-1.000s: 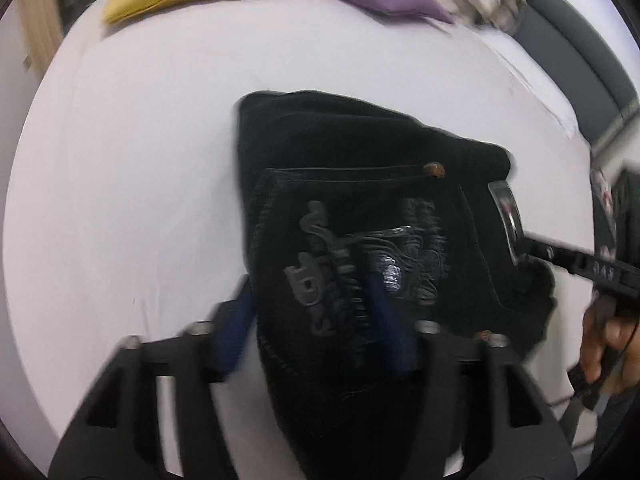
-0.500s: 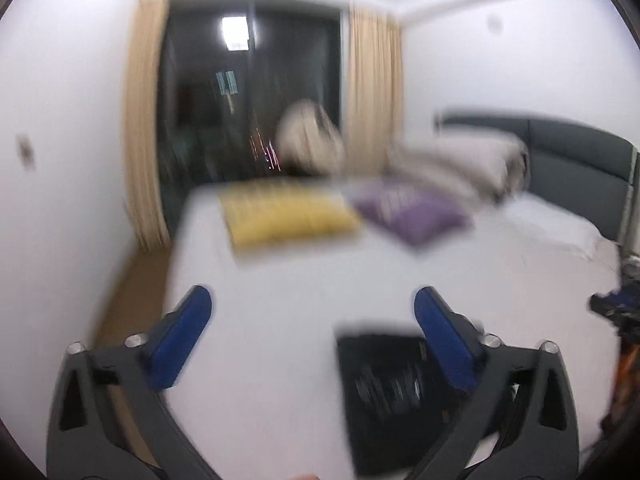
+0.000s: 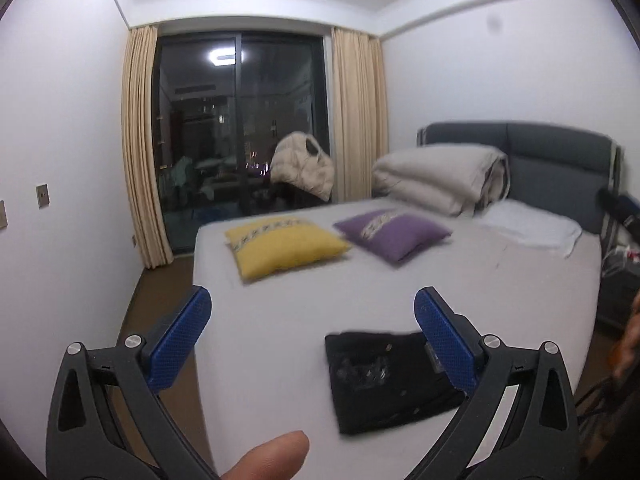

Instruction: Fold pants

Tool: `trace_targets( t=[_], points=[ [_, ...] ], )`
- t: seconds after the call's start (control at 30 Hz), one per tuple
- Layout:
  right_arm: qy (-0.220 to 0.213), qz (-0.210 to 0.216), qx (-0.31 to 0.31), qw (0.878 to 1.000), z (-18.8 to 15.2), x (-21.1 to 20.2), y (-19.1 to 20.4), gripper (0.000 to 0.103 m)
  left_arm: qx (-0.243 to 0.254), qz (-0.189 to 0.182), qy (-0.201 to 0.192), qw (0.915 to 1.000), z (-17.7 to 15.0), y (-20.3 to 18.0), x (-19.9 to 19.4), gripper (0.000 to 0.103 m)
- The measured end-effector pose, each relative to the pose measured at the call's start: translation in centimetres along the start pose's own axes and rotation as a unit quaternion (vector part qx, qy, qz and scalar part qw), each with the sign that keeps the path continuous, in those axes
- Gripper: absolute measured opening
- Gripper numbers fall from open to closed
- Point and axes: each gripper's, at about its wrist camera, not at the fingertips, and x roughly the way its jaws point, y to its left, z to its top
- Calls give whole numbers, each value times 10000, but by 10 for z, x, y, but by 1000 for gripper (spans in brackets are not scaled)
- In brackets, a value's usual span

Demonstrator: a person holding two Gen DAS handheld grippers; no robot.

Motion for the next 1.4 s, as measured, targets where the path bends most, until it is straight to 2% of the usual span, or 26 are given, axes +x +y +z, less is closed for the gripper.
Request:
trace_targets(
  t=[0.07, 0.17, 0.3, 0.47, 0.57, 0.8, 1.4],
  points=[
    [151, -28, 26, 9999, -1, -1, 1, 103, -109, 21, 317, 9994, -4, -2, 13, 103],
    [735, -215, 135, 9970, -11, 8, 5, 103, -272, 50, 817, 9963, -21, 0, 39, 103],
    [1670, -286, 447, 9845, -39, 28, 7, 103, -391, 16, 1632, 9858, -66, -1, 56, 103],
    [2380, -424, 454, 9693, -79, 31, 15, 103, -392, 74, 2161, 9756, -103, -7, 82, 103],
    [2697, -460, 444, 9608, -94, 33, 18, 103, -382, 43, 2303, 9724, -120, -10, 91, 103],
    [2993, -435, 359, 9525, -113, 46, 22, 103, -350, 46, 2487, 9679, -146, -10, 109, 103],
    [3277, -348, 287, 9437, -125, 58, 27, 103, -342, 62, 2696, 9624, -152, -11, 126, 103]
  ],
)
